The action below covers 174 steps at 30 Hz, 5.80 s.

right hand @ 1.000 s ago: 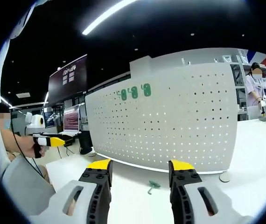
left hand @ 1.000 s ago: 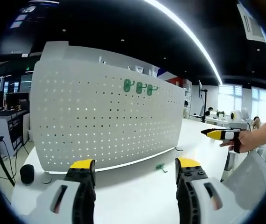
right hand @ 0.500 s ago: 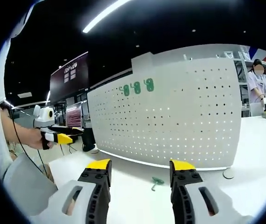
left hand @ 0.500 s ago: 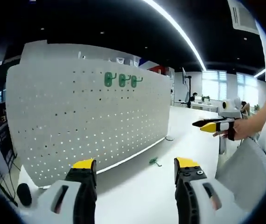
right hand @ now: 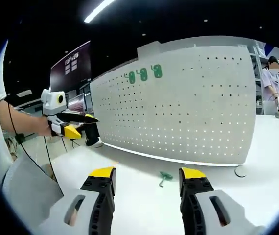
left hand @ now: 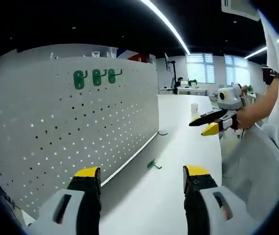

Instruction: Insert the hook assembly into the mounting plate slot until the hook locks in place.

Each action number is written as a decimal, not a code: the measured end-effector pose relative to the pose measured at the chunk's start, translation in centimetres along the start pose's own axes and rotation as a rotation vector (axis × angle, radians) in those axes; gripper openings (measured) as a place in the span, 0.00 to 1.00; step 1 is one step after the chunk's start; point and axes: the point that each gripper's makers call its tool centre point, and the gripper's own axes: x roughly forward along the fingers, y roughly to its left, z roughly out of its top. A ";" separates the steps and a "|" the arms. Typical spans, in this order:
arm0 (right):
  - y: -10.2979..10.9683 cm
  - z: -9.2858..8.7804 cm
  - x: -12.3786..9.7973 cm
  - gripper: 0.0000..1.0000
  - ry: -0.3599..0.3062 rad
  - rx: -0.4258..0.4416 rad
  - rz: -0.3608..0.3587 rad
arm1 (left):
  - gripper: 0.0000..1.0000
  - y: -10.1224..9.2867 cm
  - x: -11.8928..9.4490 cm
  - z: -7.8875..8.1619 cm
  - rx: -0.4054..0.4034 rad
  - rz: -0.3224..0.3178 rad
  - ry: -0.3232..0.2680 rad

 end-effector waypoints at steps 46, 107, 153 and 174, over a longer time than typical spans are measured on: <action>-0.2 -2.0 0.0 0.51 0.089 0.010 -0.003 | 0.60 -3.9 10.3 -1.1 0.324 -0.385 0.273; -1.9 -1.9 -0.7 0.51 0.072 0.022 -0.074 | 0.48 -3.6 19.6 -8.3 0.553 -0.549 0.527; -2.0 -2.3 -1.2 0.47 0.078 0.054 -0.078 | 0.15 -4.1 22.7 -11.1 0.393 -0.534 0.588; -1.8 -2.4 -1.1 0.49 0.084 0.055 -0.075 | 0.03 -3.9 22.6 -11.2 0.437 -0.494 0.596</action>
